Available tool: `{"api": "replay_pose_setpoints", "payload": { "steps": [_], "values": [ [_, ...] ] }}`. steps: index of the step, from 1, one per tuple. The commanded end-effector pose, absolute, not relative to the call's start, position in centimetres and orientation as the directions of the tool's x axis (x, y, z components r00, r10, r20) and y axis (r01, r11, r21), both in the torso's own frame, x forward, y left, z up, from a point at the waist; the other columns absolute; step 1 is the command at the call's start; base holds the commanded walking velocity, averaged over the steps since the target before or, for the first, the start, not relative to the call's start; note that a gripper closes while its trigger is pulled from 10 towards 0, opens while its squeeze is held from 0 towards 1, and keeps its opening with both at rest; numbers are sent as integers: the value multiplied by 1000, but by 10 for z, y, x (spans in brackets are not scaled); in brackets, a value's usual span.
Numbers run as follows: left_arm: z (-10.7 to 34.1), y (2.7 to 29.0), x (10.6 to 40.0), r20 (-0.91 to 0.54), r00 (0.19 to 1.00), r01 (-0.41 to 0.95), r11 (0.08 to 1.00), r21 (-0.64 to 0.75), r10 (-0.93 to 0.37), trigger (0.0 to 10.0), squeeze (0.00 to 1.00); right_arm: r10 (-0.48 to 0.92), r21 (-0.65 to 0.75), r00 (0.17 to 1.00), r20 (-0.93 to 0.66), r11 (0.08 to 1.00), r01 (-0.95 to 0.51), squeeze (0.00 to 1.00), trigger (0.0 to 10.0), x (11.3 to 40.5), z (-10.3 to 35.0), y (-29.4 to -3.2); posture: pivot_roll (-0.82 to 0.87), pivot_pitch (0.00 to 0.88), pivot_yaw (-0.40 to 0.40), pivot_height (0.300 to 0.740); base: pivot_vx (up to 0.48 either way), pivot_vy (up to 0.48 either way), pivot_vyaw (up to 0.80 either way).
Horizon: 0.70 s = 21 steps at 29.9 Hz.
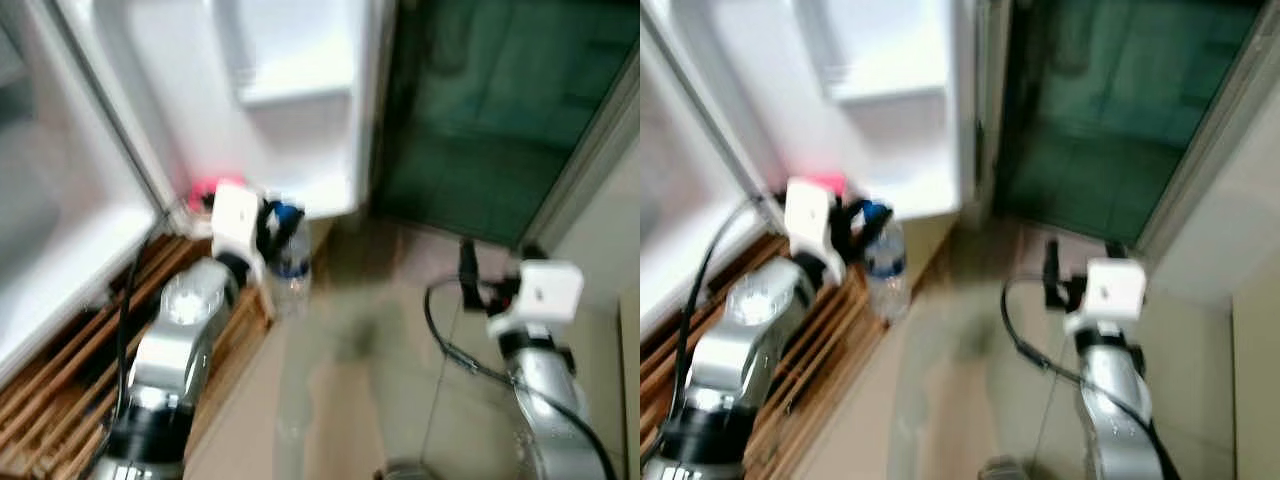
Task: Restocking fridge
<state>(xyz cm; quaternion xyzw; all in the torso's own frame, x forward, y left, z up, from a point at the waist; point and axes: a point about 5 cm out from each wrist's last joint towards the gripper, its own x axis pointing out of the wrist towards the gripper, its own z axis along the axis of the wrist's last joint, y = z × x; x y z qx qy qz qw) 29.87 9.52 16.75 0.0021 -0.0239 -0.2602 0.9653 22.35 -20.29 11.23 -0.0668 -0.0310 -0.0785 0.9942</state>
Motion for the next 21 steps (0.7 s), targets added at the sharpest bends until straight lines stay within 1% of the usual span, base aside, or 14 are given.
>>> {"api": "replay_pose_setpoints", "payload": {
  "steps": [1,5,13,17,21],
  "values": [
    [171,105,300,55,881,469,882,39,-470,10000,0,-117,-112,989,95,986,127,0,10000,228,117,-192,-214,0,55,740,0,0,550],
    [173,103,302,61,885,459,887,47,-461,10000,0,-121,-118,988,92,984,131,0,10000,230,116,-193,-215,0,55,740,0,0,586],
    [196,88,317,120,869,474,877,83,-481,10000,0,-118,-107,989,92,986,128,0,10000,231,116,-192,-212,0,49,740,0,0,0],
    [222,78,336,190,843,489,864,120,-503,10000,0,-98,-109,991,93,988,108,0,10000,231,116,-187,-216,0,51,740,0,0,0],
    [230,81,346,198,846,478,869,127,-494,10000,0,-89,-116,991,96,988,100,0,10000,230,116,-185,-234,0,67,740,0,0,0]
  ]
}}
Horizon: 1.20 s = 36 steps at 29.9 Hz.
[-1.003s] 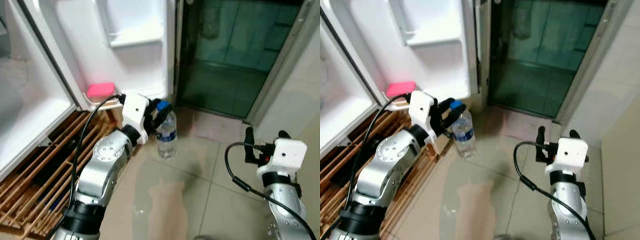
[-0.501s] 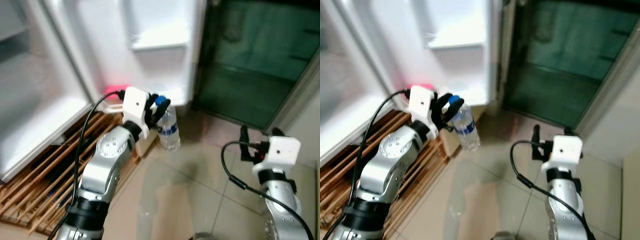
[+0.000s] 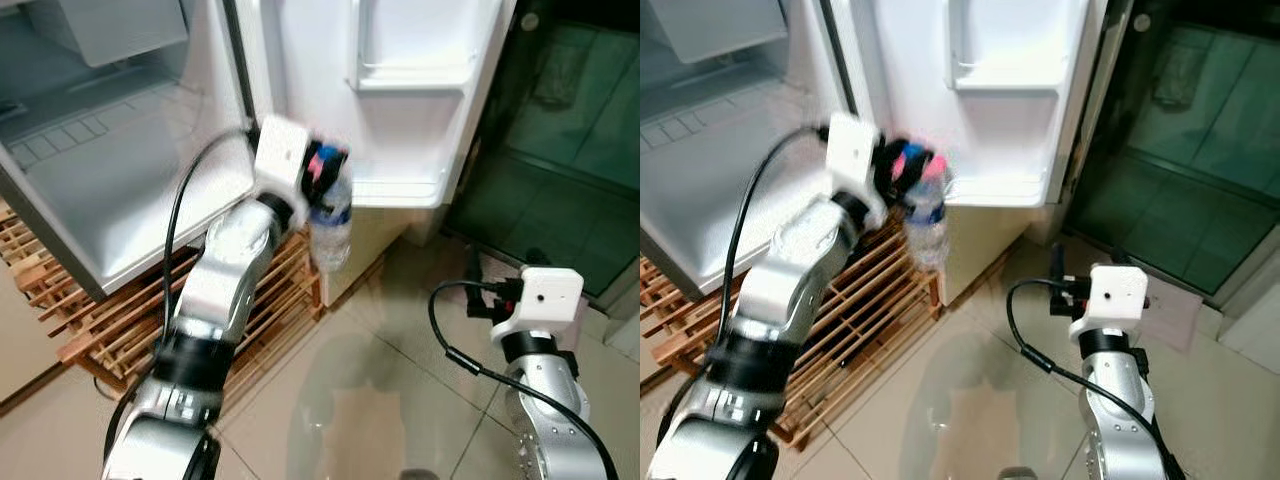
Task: Restocking fridge
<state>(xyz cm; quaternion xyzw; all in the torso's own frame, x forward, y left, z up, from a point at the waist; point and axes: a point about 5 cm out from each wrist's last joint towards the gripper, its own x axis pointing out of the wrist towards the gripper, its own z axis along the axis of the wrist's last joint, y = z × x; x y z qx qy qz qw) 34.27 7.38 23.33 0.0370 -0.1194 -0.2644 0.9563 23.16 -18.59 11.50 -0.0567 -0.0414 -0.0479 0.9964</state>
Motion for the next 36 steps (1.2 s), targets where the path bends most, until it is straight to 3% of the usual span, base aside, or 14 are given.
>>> {"api": "replay_pose_setpoints", "payload": {
  "steps": [1,9,15,26,36],
  "values": [
    [229,83,345,196,849,479,871,108,-491,10000,0,-92,-115,991,98,988,103,0,10000,230,116,-185,-235,0,69,740,0,0,0],
    [195,96,312,103,853,514,858,9,-512,10000,0,-108,-113,980,170,985,128,0,10000,211,140,-186,-230,0,70,740,0,0,0],
    [189,96,305,91,849,522,853,0,-520,10000,0,-109,-104,983,145,987,125,0,10000,216,131,-184,-213,0,64,740,0,0,0],
    [196,86,300,105,816,564,823,64,-568,10000,0,-102,-108,984,148,987,118,0,10000,222,133,-181,-216,0,66,740,313,350,0],
    [195,72,298,77,765,635,769,75,-640,10000,0,-96,-113,986,133,987,111,0,10000,222,128,-180,-223,0,67,740,471,0,0]
  ]
}}
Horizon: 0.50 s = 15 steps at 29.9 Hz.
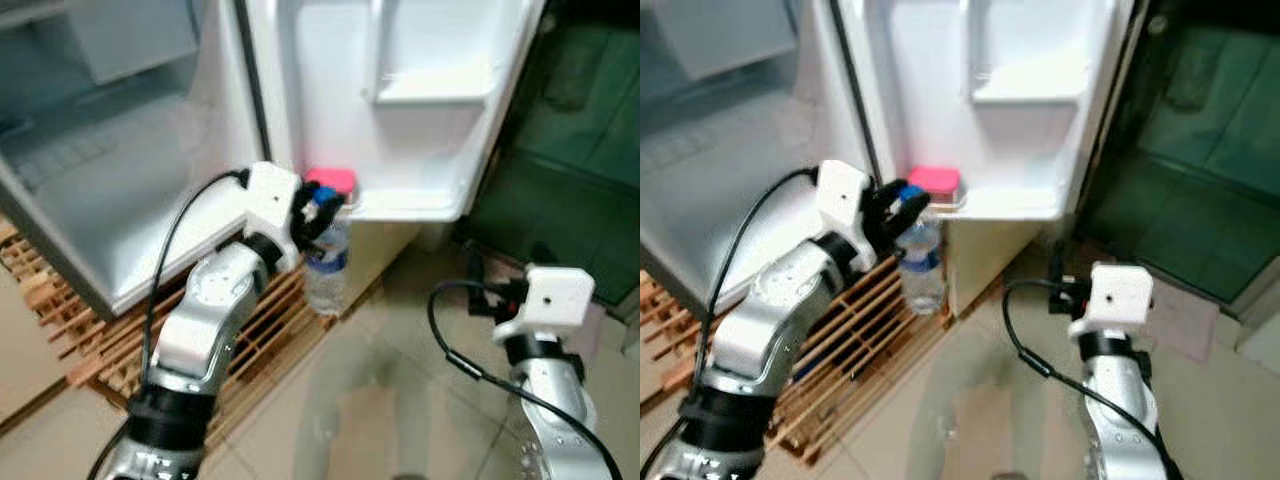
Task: Restocking fridge
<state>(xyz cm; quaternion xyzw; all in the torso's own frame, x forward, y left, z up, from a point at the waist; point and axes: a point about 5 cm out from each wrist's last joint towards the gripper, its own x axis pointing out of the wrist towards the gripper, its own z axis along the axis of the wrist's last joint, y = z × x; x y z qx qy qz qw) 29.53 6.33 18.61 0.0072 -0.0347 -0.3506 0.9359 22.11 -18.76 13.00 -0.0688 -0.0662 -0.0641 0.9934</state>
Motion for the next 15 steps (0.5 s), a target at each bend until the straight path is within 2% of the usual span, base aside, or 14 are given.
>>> {"api": "replay_pose_setpoints", "payload": {
  "steps": [1,10,15],
  "values": [
    [194,71,299,70,761,640,764,80,-645,10000,0,-95,-113,987,131,987,110,0,10000,222,127,-180,-221,0,67,740,420,0,0],
    [192,72,303,57,783,613,784,98,-620,10000,0,-98,-114,986,135,987,114,0,10000,223,127,-179,-226,0,74,740,0,0,0],
    [185,74,308,52,813,577,815,59,-579,10000,0,-99,-113,986,136,987,115,0,10000,224,127,-178,-226,0,76,740,335,-341,0]
  ]
}}
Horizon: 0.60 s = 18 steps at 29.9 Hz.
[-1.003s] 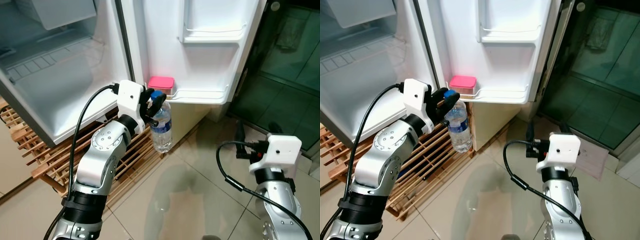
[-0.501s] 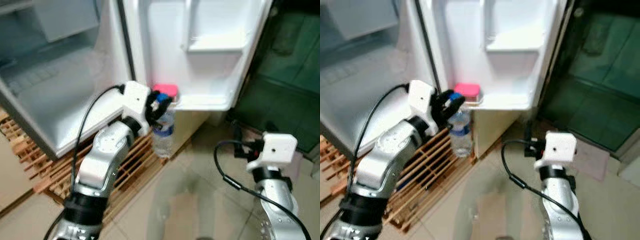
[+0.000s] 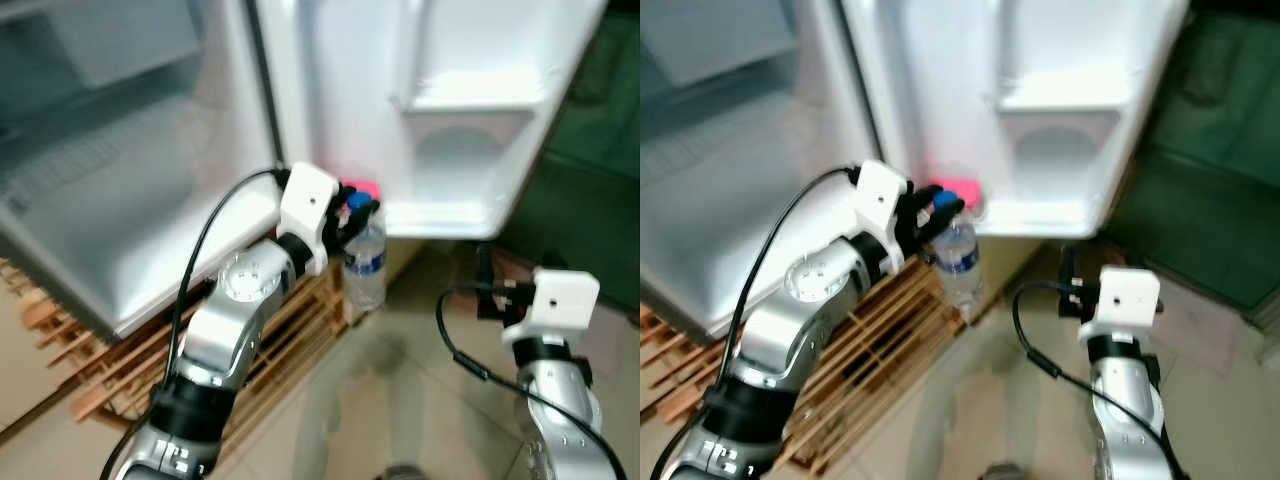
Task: Restocking fridge
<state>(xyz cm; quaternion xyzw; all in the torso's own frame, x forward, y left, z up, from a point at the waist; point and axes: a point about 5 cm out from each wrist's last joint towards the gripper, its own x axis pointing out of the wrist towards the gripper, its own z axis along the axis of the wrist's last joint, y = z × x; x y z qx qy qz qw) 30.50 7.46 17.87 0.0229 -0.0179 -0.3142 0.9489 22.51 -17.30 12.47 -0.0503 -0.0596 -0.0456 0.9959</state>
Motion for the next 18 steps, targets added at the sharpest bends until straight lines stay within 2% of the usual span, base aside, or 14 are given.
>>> {"api": "replay_pose_setpoints", "payload": {
  "steps": [1,10,13,18],
  "values": [
    [183,73,308,48,813,578,815,55,-580,10000,0,-98,-113,986,137,987,114,0,10000,224,128,-178,-227,0,76,740,349,-326,0],
    [194,68,315,82,814,571,818,64,-575,10000,0,-90,-112,986,137,988,106,0,10000,225,127,-176,-230,0,78,740,363,-310,0],
    [200,69,319,93,820,560,825,76,-565,10000,0,-88,-111,987,136,988,104,0,10000,225,128,-176,-230,0,78,740,0,0,0],
    [240,76,333,134,817,552,828,100,-561,10000,0,-84,-116,989,123,988,98,0,10000,218,125,-177,-232,0,86,740,0,0,0]
  ]
}}
